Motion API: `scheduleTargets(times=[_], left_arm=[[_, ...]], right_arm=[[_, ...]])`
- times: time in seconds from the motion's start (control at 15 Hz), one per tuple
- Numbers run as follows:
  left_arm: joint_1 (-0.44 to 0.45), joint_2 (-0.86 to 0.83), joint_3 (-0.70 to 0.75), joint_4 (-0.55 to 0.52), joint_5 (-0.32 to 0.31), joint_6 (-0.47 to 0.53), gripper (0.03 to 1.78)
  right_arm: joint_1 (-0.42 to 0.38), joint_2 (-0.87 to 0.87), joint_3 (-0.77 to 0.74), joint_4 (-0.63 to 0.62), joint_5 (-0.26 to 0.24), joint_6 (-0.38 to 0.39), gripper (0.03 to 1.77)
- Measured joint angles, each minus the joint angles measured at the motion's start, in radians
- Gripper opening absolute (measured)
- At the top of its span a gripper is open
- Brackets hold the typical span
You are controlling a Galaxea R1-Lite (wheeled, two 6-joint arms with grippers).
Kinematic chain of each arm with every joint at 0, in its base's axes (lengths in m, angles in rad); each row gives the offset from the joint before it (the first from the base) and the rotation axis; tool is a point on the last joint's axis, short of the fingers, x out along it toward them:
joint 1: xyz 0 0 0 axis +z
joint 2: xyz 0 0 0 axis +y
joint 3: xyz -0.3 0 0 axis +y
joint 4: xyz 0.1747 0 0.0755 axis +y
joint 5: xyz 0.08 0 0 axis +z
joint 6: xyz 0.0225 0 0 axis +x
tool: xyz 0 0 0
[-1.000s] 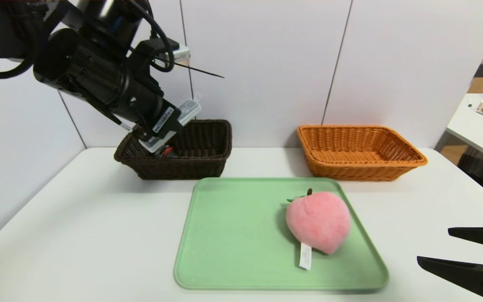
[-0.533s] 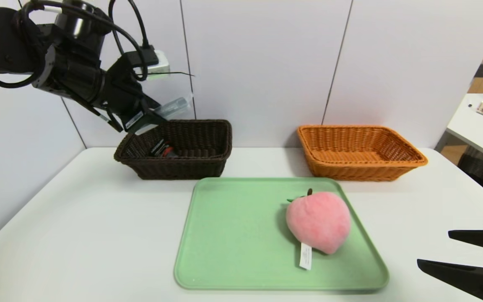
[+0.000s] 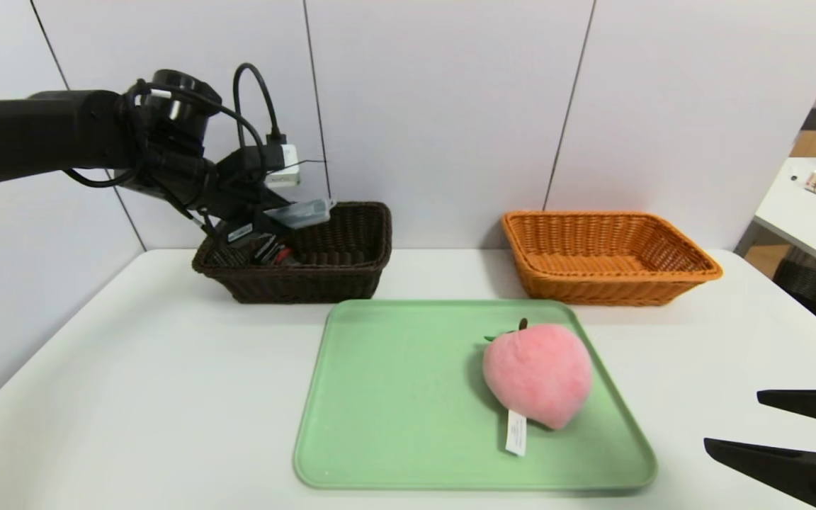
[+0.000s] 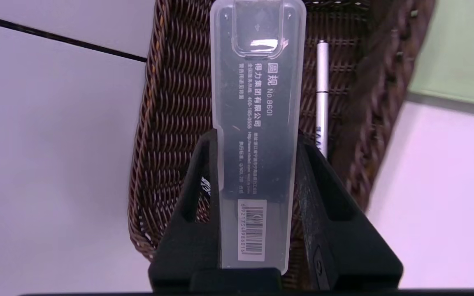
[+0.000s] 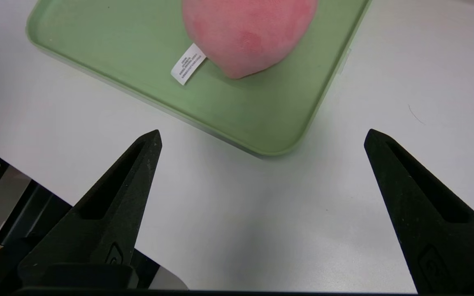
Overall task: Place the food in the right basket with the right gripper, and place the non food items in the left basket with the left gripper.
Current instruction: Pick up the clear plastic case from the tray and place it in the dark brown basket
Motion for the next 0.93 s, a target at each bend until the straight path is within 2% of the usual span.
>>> scheduleTargets(times=[0.47,0.67,0.93], left_arm=[[-0.002,0.124,-0.006,-0.089,0.030,-0.039,0.55],[-0.003,0.136,-0.007,-0.121,0.033,-0.077,0.89],[-0.003,0.102,-0.012,-0.153,0.034,-0.166,1.22]], right_arm=[[-0.004,0.001,0.009,-0.001,0.000,0.000,1.70],[-0.004,0.000,0.013,-0.001,0.000,0.000,1.70],[-0.006,-0.003,0.014,-0.001,-0.001,0.000,1.70]])
